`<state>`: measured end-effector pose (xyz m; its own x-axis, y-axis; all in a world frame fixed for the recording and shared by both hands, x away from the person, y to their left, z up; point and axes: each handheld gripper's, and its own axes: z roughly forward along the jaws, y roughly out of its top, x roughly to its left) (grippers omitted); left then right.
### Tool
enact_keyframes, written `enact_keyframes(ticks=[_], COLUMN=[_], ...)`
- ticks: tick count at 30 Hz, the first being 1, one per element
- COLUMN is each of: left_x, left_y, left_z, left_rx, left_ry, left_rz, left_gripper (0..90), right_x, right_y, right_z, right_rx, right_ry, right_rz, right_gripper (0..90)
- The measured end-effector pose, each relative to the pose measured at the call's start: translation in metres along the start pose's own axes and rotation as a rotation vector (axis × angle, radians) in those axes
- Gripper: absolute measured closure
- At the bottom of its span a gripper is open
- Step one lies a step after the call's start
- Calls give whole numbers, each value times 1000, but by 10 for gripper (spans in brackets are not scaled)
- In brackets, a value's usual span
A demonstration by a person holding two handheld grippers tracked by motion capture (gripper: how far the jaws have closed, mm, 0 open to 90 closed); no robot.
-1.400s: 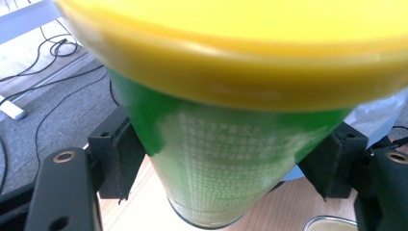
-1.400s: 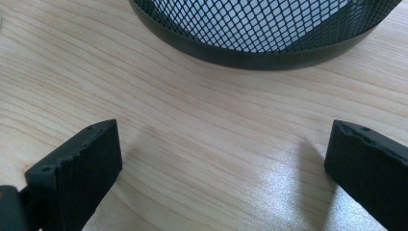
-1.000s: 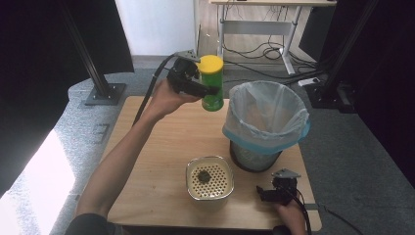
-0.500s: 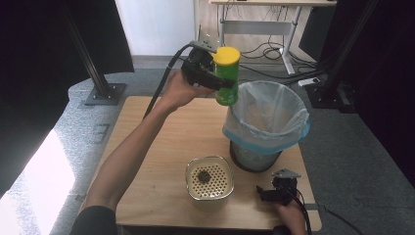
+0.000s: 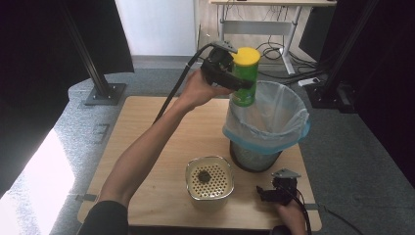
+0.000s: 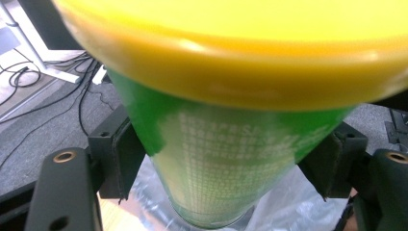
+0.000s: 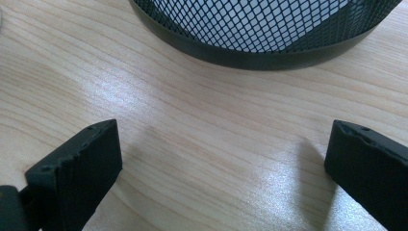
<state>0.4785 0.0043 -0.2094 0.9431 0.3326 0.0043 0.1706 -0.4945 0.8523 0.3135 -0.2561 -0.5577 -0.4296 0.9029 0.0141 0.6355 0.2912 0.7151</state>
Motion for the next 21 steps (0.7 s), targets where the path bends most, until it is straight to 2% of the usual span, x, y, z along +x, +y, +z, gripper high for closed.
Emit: enact_keyframes(ticks=[5,7,9,15,21], left_x=[-6,-9,-10,-16,-21], left_y=[-1,-5,-6,-15,-25], left_z=[18,31,34,58,78], left_rx=[1,18,20,47,91], left_ry=[-11,-10,-9,-30,-31], left_rz=[18,36,40,62,82], left_gripper=[244,244,244,243,243], right_x=[0,0,0,0,0], right_y=[0,0,0,0,0], right_z=[0,0,0,0,0], right_rx=[0,-2,2,0,0], right_ry=[0,0,1,0,0], right_rz=[0,-2,-3,-1,-2], right_gripper=[0,0,0,0,0])
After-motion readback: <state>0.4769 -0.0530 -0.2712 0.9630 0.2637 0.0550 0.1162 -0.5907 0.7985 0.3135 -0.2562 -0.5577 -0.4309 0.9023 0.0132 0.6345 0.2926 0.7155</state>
